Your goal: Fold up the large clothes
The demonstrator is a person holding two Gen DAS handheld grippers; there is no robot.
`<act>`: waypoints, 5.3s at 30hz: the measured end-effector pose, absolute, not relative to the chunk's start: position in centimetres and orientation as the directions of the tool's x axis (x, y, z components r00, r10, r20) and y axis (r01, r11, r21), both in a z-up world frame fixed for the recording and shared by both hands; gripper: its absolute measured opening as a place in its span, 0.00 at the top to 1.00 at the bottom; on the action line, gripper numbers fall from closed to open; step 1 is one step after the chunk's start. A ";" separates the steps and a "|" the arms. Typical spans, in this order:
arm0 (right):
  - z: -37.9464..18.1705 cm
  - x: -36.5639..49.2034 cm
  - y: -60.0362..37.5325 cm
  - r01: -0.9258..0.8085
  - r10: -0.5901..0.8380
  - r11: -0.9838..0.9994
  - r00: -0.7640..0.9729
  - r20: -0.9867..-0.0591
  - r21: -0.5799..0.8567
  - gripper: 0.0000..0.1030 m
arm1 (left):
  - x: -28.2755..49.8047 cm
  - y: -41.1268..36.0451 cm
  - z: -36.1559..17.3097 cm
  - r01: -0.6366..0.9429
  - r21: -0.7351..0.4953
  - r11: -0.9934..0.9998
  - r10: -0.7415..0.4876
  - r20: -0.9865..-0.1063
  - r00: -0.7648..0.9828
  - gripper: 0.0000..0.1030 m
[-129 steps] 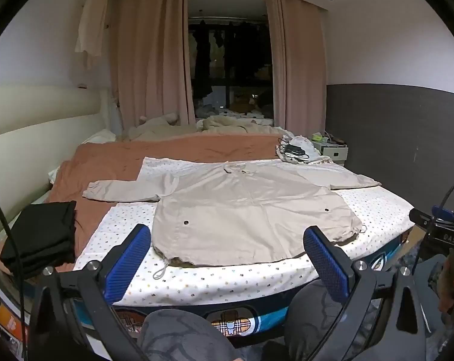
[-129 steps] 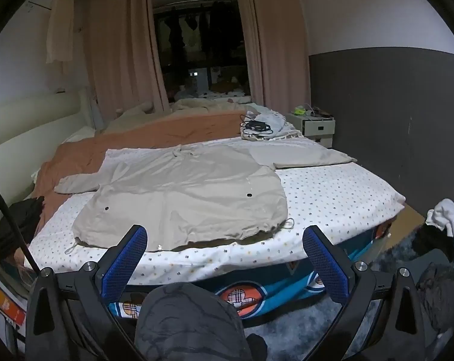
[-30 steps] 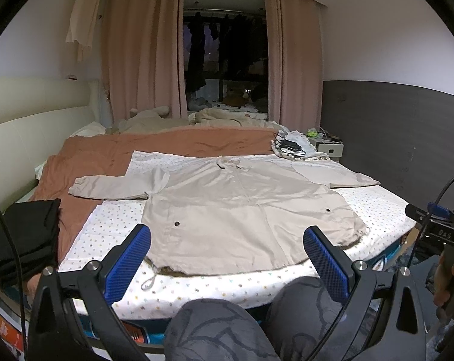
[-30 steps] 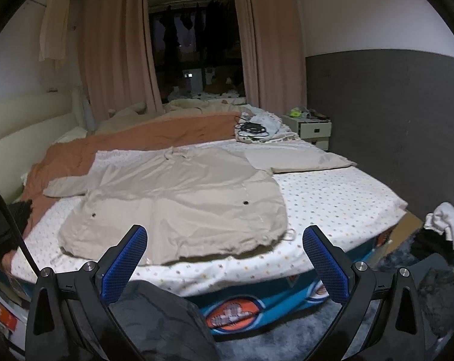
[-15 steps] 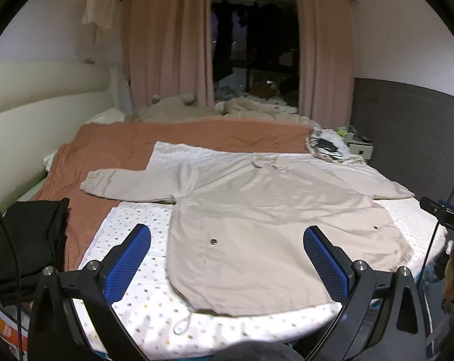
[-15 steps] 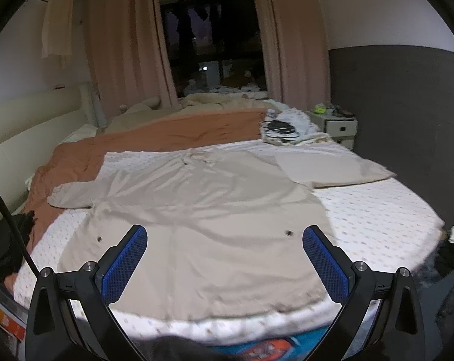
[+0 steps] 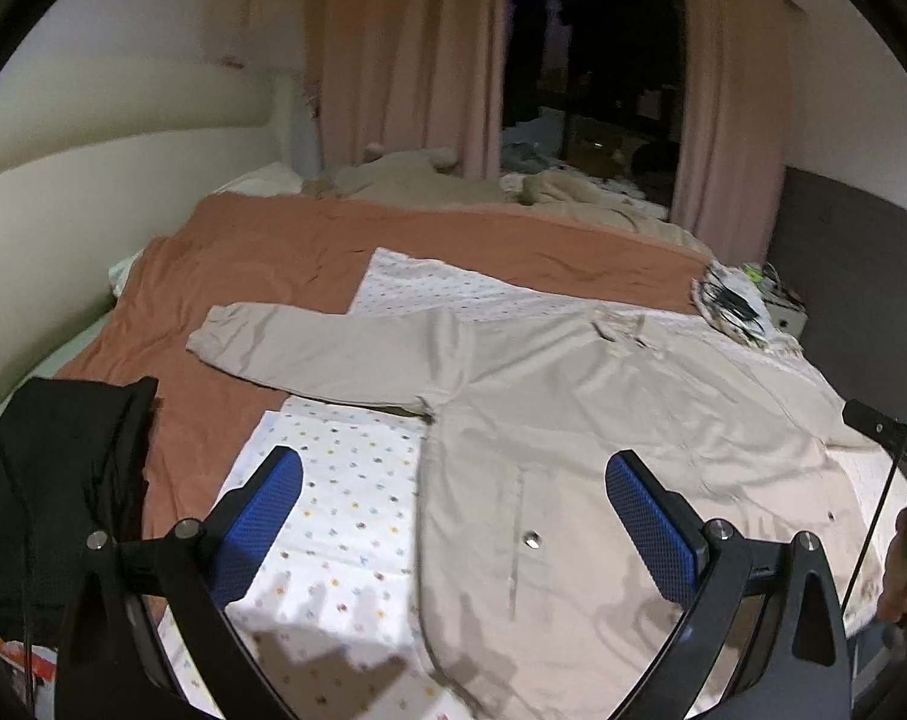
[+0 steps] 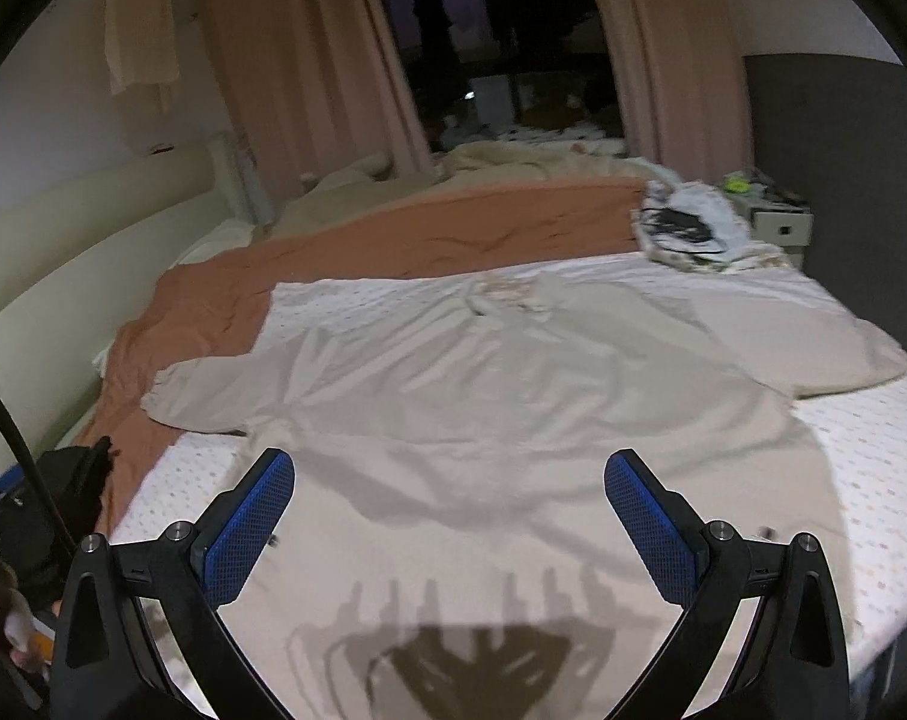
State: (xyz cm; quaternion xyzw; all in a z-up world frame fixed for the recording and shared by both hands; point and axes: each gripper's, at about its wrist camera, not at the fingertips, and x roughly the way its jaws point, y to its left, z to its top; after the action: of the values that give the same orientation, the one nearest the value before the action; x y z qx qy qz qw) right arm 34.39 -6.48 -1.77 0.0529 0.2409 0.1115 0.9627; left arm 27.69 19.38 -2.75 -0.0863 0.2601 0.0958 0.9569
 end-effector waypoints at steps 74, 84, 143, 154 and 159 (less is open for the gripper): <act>-11.9 66.4 6.4 -0.388 0.717 0.696 0.350 -0.602 0.604 0.75 | 53.7 35.2 -0.7 -0.255 -0.282 0.925 0.062 -0.550 0.833 0.96; -6.8 60.6 -3.6 -0.279 0.633 0.750 0.569 -0.526 0.600 0.24 | 53.6 24.0 1.0 -0.079 -0.284 0.955 -0.093 -0.544 0.834 0.96; -11.0 58.0 6.7 -0.432 0.380 0.889 0.510 -0.772 0.153 0.24 | 37.4 25.5 -13.7 -0.554 -0.558 0.618 0.219 -0.555 0.803 0.15; -10.2 55.9 2.3 -0.319 0.297 0.941 0.606 -0.738 0.117 0.91 | 36.9 24.5 -14.0 -0.536 -0.615 0.578 0.194 -0.535 0.822 0.15; -8.3 50.7 -3.0 -0.271 0.368 0.930 0.680 -0.634 0.248 0.92 | 35.8 22.2 -13.3 -0.548 -0.553 0.628 0.210 -0.557 0.803 0.15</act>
State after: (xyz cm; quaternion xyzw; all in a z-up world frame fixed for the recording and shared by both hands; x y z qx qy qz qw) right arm 50.73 -3.00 -8.35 0.0671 0.3596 0.1747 0.9142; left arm 35.81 22.19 -13.28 -0.3730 0.2264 0.2170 0.8732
